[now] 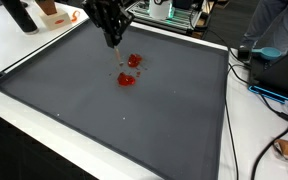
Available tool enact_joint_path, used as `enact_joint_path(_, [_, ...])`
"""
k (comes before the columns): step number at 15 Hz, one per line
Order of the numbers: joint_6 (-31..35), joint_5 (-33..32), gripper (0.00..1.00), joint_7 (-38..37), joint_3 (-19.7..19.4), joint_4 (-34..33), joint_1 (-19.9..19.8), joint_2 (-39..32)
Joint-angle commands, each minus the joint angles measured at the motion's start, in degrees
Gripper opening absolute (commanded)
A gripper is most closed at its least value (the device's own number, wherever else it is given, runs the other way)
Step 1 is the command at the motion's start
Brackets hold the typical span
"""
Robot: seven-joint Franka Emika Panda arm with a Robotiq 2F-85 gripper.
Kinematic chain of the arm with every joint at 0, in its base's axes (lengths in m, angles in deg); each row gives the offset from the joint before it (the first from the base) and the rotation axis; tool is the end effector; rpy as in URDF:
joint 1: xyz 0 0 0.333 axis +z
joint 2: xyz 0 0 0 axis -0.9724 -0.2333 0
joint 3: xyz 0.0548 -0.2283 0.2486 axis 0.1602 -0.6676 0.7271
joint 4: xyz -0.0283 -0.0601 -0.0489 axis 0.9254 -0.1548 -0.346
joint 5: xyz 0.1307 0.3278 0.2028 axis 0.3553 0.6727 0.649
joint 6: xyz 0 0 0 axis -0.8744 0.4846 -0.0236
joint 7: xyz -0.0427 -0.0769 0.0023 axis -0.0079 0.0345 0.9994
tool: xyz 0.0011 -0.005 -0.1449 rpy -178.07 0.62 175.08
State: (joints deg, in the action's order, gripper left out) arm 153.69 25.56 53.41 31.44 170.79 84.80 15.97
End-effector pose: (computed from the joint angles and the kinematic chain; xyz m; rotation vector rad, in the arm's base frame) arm 0.6915 0.1068 0.3661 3.0692 -0.0549 -0.1729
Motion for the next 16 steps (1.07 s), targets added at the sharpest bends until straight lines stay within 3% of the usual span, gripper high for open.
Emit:
enact_joint_path(1, [3.2,0.7,0.03,4.3,1.0,3.4,-1.1,0.1])
enact_joint_path(16, [16.2,4.1,0.03,15.9,2.4,15.3,-4.8,0.8])
